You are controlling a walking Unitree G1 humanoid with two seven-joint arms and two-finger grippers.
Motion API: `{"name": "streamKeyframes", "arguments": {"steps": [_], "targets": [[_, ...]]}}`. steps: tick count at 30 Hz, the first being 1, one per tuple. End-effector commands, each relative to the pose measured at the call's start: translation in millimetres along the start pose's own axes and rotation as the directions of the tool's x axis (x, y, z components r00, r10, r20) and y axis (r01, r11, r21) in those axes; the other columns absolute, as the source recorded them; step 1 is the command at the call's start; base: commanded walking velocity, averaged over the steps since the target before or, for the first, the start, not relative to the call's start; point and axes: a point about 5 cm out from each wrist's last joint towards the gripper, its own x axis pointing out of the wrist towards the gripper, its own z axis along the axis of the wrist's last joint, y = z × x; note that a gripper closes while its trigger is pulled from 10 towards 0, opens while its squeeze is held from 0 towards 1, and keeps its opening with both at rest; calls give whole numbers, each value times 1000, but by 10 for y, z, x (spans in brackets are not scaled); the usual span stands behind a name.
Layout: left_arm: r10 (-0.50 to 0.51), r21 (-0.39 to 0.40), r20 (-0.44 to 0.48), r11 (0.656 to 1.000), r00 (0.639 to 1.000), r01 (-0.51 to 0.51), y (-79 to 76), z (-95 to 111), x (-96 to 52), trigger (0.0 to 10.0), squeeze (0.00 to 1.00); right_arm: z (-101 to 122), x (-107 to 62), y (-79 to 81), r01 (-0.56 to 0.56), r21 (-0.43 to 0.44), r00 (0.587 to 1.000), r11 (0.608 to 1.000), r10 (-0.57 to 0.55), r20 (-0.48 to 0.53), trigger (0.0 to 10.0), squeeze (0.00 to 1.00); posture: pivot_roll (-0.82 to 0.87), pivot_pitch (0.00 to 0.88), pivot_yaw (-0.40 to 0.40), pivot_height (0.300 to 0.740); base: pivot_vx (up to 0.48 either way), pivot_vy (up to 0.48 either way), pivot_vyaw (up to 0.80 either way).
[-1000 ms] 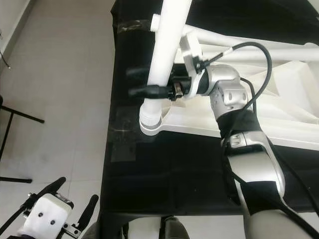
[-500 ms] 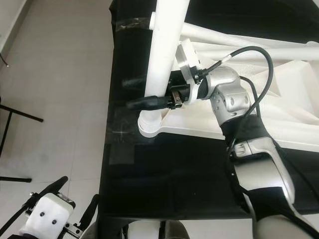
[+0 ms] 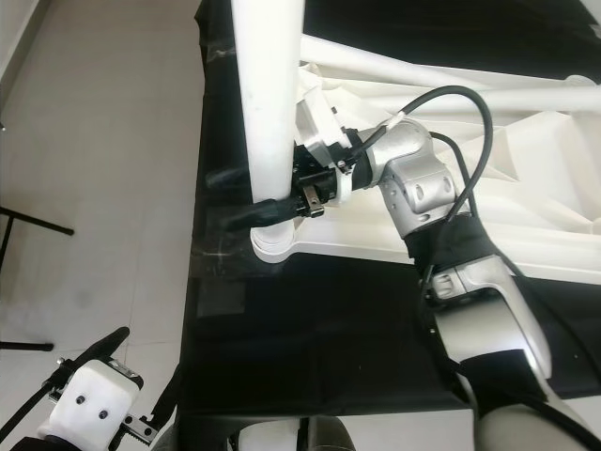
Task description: Building children table
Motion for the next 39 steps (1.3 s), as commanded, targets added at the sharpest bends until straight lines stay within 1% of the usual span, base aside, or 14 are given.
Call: {"name": "streamKeyframes", "arguments": {"steps": [1,9,18,20,23,24,25,27,28,29,31,32,33,39], "targets": [[-15,-1,-32,1000,999,15,-37,-51,-15,10000,0,-458,46,122,51,187,997,981,-39,-67,10000,0,110,381,-32,740,0,0,0],[-18,-3,-32,1000,999,18,-38,-59,-8,10000,0,-583,-144,140,347,205,935,915,-320,-152,10000,0,92,375,-27,740,0,0,0],[-20,-3,-32,1000,999,20,-34,-65,5,10000,0,-661,-260,202,500,198,860,843,-456,-227,10000,0,78,373,-25,740,0,0,0],[-19,-2,-31,1000,999,19,-28,-72,22,10000,0,-766,-344,354,704,190,705,685,-640,-304,10000,0,72,368,-30,740,0,0,0],[-18,-1,-30,1000,999,17,-27,-74,28,10000,0,-798,-359,433,759,179,646,626,-688,-330,10000,0,72,368,-30,740,0,0,0],[-15,1,-30,1000,999,15,-19,-81,37,10000,0,-864,-337,538,825,175,559,537,-735,-383,10000,0,63,366,-29,740,0,0,0],[-15,1,-30,1000,999,15,-19,-81,37,10000,0,-864,-337,538,825,175,559,537,-735,-383,10000,0,63,366,-29,740,0,0,0],[-12,7,-30,1000,999,12,-4,-94,54,10000,0,-932,-263,833,980,68,197,186,-870,-451,10000,0,66,357,-38,740,0,0,0],[-12,7,-30,1000,999,12,-4,-94,54,10000,0,-932,-263,833,980,68,197,186,-870,-451,10000,0,66,357,-38,740,0,0,0],[-11,10,-30,1000,999,11,-1,-98,59,10000,0,-914,-211,993,997,37,72,62,-885,-461,10000,0,66,357,-38,740,0,0,0],[-11,10,-30,1000,999,11,-1,-98,59,10000,0,-914,-211,993,997,37,72,62,-885,-461,10000,0,66,357,-38,740,0,0,0],[-10,13,-29,1000,1000,10,8,-105,70,10000,0,-897,-91,1100,999,38,35,20,-888,-459,10000,0,59,348,-27,740,0,0,0],[-9,16,-29,1000,1000,9,15,-114,88,10000,0,-891,24,1131,998,47,51,34,-890,-453,10000,0,62,342,-23,740,0,0,0],[-7,28,-26,1000,1000,8,52,-167,181,10000,0,-932,191,1052,999,47,32,11,-882,-471,10000,0,68,297,-21,740,0,0,0]]}}
